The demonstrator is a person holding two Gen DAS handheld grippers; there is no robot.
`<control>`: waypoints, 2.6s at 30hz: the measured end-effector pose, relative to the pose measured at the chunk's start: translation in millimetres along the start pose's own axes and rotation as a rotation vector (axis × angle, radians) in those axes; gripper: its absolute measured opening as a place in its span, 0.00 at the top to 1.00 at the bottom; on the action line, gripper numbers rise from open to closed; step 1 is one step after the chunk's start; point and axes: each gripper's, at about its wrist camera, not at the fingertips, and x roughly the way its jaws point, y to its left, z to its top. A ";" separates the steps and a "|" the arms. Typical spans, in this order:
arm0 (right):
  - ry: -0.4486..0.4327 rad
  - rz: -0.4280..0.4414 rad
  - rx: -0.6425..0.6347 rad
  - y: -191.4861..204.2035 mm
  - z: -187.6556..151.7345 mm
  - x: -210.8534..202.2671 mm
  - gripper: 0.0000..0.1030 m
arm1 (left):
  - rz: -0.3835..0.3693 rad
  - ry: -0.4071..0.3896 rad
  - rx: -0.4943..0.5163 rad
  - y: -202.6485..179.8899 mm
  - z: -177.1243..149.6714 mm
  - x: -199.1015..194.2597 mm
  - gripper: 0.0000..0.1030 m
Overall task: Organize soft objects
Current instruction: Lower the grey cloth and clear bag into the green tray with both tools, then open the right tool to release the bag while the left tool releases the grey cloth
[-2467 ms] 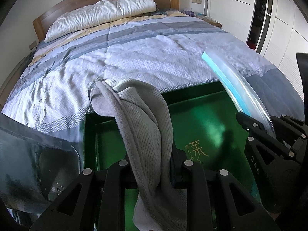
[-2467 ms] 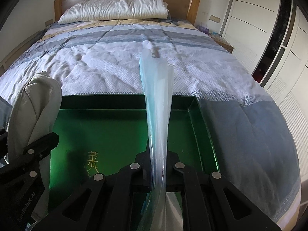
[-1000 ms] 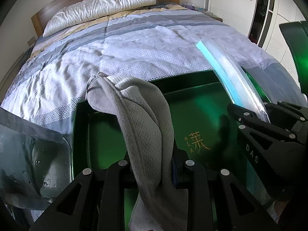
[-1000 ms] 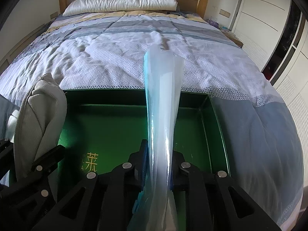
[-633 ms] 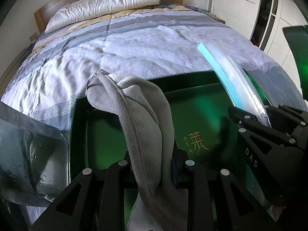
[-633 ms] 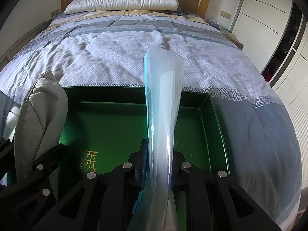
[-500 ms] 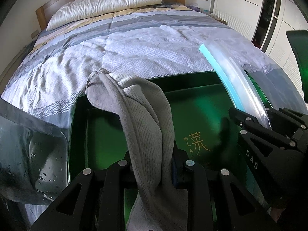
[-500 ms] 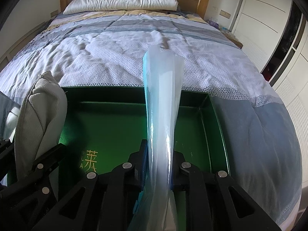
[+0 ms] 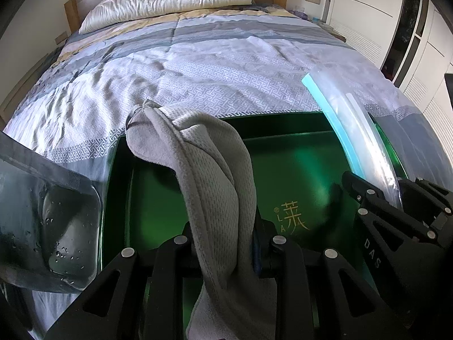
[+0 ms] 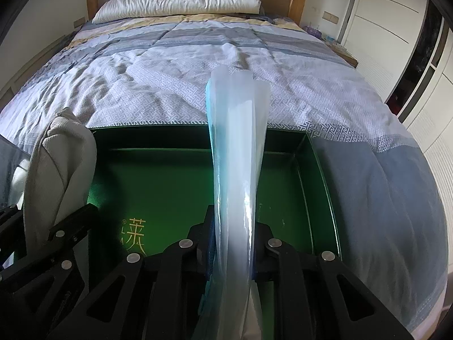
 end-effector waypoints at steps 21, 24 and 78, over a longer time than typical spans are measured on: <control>0.014 -0.004 0.023 -2.4 -4.0 0.6 0.68 | -0.005 -0.006 -0.007 -0.8 0.4 -1.8 0.80; 0.014 -0.008 0.021 -1.4 -3.8 0.8 0.68 | -0.004 -0.005 -0.010 0.2 0.6 -1.5 0.79; -0.075 -0.080 0.018 -2.8 -0.8 -23.7 0.23 | 0.015 -0.044 -0.025 10.0 2.2 -9.7 0.39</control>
